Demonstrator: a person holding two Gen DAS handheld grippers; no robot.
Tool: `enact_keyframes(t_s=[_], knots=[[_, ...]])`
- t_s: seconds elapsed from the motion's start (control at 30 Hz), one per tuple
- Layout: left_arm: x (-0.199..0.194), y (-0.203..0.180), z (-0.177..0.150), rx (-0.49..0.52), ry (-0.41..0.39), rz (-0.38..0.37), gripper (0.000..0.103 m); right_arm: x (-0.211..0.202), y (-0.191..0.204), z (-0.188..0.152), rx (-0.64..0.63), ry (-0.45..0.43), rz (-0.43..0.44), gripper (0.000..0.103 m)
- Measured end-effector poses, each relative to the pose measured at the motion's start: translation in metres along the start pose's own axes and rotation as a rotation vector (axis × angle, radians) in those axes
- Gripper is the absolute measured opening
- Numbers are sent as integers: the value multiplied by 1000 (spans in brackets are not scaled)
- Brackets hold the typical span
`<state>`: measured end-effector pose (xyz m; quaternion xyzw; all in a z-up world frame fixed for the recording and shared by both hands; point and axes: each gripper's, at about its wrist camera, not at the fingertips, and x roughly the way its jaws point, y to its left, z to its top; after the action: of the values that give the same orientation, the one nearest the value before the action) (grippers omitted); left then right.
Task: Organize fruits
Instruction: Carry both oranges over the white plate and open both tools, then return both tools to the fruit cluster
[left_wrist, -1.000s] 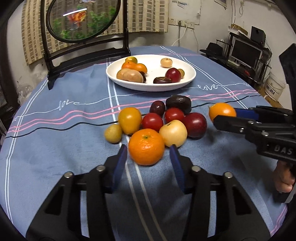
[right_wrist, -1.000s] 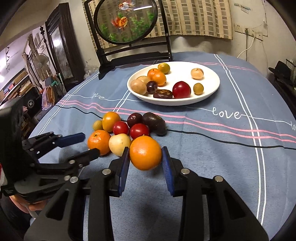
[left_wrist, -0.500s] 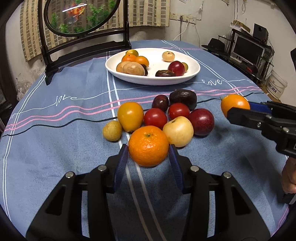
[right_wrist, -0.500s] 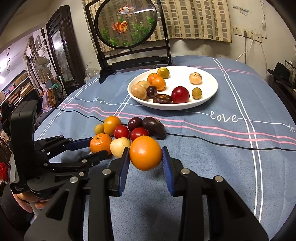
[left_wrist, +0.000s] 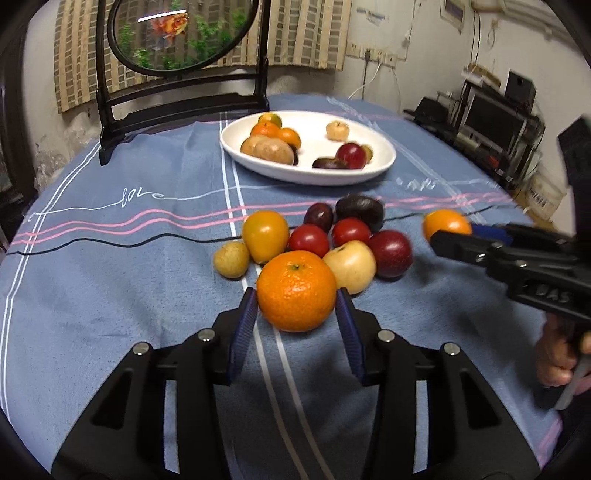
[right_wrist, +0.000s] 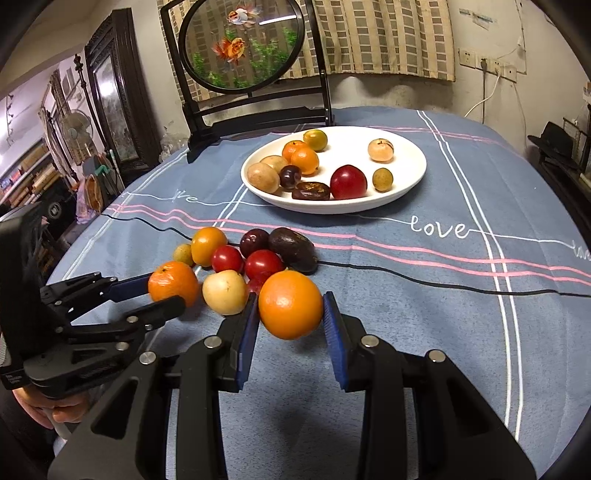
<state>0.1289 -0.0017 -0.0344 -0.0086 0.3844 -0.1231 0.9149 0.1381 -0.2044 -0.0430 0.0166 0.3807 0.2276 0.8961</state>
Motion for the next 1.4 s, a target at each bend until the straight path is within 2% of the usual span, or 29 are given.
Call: enact_keyframes(t_s=[0.07, 0.13, 0.23, 0.33, 0.47, 0.63, 0.73, 0.8, 0.83, 0.87, 0.93, 0.97, 1.1, 1.23, 1.3, 1.4], knots=[[-3, 3, 11, -9, 1, -33, 44, -3, -3, 4, 17, -21, 19, 35], [-5, 4, 34, 10, -11, -32, 44, -4, -7, 13, 35, -50, 29, 35], [0, 6, 75, 27, -44, -24, 44, -3, -16, 36, 64, -105, 28, 35], [22, 10, 119, 13, -47, -52, 45, 5, -29, 65, 83, -170, 14, 35], [71, 12, 159, 1, -14, -22, 44, 36, -47, 96, 101, -158, 0, 35], [112, 13, 176, 1, 21, -28, 44, 77, -67, 113, 124, -124, -11, 35], [127, 12, 179, 21, 32, -22, 45, 88, -72, 117, 109, -127, -9, 35], [133, 13, 180, 21, 32, 0, 49, 91, -72, 120, 88, -134, -14, 36], [132, 14, 181, 16, 22, 3, 54, 93, -70, 121, 76, -131, -15, 39], [131, 15, 182, 13, 10, 8, 66, 95, -69, 122, 66, -128, -16, 46], [121, 17, 183, 13, -28, 37, 69, 92, -68, 121, 68, -145, -22, 53], [113, 18, 183, 17, -38, 39, 70, 91, -69, 122, 71, -150, -23, 53], [77, 21, 174, 11, -73, 88, 87, 74, -61, 123, 67, -164, -32, 53], [34, 25, 144, -10, -99, 132, 94, 49, -44, 109, 38, -148, -15, 53], [16, 28, 121, -29, -95, 129, 98, 38, -34, 95, 13, -125, -14, 53], [-3, 31, 80, -55, -78, 113, 98, 28, -22, 66, -33, -85, -29, 53]])
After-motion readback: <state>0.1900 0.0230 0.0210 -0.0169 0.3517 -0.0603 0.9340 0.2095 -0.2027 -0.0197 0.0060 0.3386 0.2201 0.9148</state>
